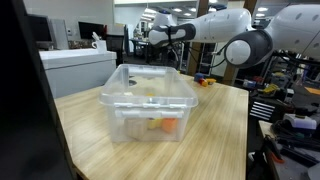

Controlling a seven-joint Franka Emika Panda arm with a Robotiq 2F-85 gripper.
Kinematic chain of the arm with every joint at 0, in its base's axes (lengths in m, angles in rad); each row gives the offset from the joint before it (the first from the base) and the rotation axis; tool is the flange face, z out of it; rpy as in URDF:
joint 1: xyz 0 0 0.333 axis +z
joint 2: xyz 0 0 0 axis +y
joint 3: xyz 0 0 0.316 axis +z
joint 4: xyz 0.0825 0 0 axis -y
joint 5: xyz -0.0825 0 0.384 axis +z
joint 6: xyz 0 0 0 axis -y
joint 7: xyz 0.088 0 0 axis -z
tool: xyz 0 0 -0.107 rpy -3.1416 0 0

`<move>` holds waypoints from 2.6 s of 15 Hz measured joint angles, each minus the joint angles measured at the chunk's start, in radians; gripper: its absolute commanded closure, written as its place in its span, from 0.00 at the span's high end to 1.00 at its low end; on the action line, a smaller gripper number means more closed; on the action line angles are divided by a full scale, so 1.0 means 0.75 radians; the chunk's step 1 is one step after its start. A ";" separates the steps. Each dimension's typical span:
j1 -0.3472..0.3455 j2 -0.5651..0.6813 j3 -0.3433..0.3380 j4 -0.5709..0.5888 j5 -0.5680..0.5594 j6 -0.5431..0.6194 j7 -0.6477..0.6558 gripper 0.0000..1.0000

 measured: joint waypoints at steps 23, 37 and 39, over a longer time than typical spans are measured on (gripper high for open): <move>0.005 0.101 -0.074 -0.002 -0.038 -0.002 0.049 1.00; 0.004 0.103 -0.070 -0.002 -0.040 -0.002 0.060 0.20; 0.004 0.104 -0.065 -0.002 -0.040 -0.002 0.060 0.05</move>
